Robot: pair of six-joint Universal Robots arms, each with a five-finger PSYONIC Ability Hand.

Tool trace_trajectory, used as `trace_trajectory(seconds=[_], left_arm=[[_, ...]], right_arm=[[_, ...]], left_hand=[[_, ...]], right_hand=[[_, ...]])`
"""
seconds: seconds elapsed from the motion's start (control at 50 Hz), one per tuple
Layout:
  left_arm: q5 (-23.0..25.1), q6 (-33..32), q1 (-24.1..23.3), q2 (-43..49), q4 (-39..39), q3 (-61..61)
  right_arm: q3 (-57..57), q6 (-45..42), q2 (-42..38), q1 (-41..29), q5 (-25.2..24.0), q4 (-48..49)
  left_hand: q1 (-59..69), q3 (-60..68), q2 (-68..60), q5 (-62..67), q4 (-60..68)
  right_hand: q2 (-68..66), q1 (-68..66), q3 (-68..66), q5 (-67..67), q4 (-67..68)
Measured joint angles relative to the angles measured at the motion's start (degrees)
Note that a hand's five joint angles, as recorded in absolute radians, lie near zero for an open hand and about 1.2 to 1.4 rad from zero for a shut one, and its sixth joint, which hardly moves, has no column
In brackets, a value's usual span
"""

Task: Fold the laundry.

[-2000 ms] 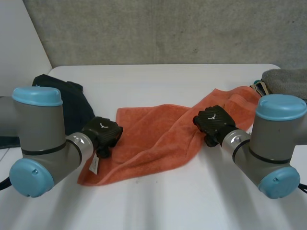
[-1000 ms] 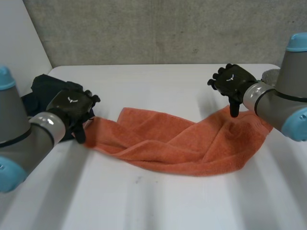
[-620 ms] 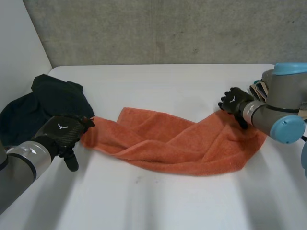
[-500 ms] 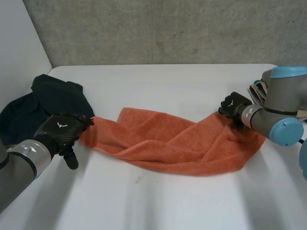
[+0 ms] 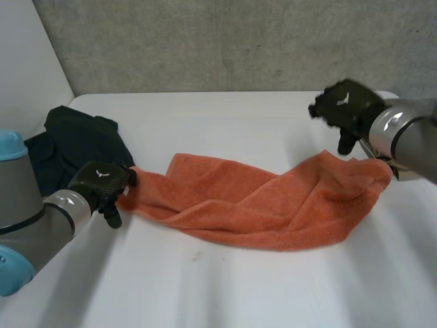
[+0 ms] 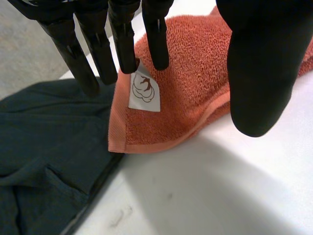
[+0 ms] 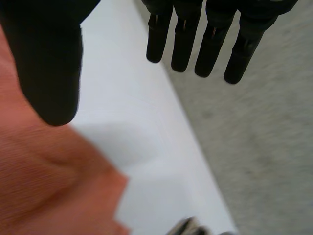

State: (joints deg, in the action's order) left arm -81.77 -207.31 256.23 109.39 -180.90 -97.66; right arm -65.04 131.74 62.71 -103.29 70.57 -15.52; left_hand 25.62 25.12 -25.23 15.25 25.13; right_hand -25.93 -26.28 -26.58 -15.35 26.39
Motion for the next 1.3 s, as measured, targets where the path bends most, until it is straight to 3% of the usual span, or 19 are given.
trace_trajectory(seconds=[0.14,0.42,0.62,0.76,0.84,0.98,1.2,1.3], left_arm=[[1.51,0.14,0.05,2.77,0.05,0.68],[2.61,-0.01,-0.76,8.94,-3.60,4.20],[1.68,-0.12,-2.62,13.21,-6.98,8.76],[1.58,-0.17,-3.24,15.93,-6.39,11.88],[1.59,-0.19,-3.42,16.73,-5.64,13.30],[1.06,0.11,-4.15,12.64,-2.85,12.82],[1.34,1.31,-3.97,-3.21,-1.11,5.30],[3.40,1.28,-3.36,-4.10,-2.21,1.41]], right_arm=[[-4.43,-0.69,-0.89,-0.78,1.40,-1.47],[-11.93,1.87,-1.04,-0.47,1.34,4.46],[-15.85,1.67,-0.80,0.73,1.10,6.70],[-16.75,1.76,-0.62,1.99,0.76,7.21],[-16.49,2.02,-0.43,2.68,0.69,7.46],[-13.93,2.82,0.21,3.14,0.60,6.38],[-4.53,4.99,-1.26,0.52,-2.29,-3.61],[-2.91,6.35,-2.28,-1.56,-3.05,-6.65]], left_hand=[[8.08,7.95,-7.93,7.90,8.18],[4.46,4.80,-4.60,3.93,4.29],[12.36,11.26,-12.25,12.06,12.43],[21.22,20.87,-21.20,20.51,20.93],[41.06,40.59,-40.77,40.06,40.65],[41.18,42.91,-43.03,41.55,43.52],[41.18,42.91,-43.03,41.55,43.54],[15.00,17.55,-17.18,17.78,17.68]], right_hand=[[2.54,3.03,3.55,4.61,-4.16],[2.54,3.03,3.55,4.77,-4.16],[2.54,3.03,3.55,4.77,-4.16],[2.54,3.03,3.55,4.77,-4.16],[2.54,3.03,3.55,4.77,-4.16],[2.54,3.03,3.55,5.23,-4.17],[2.54,3.03,3.55,5.37,-4.17],[2.54,3.03,3.56,5.36,-4.17]])
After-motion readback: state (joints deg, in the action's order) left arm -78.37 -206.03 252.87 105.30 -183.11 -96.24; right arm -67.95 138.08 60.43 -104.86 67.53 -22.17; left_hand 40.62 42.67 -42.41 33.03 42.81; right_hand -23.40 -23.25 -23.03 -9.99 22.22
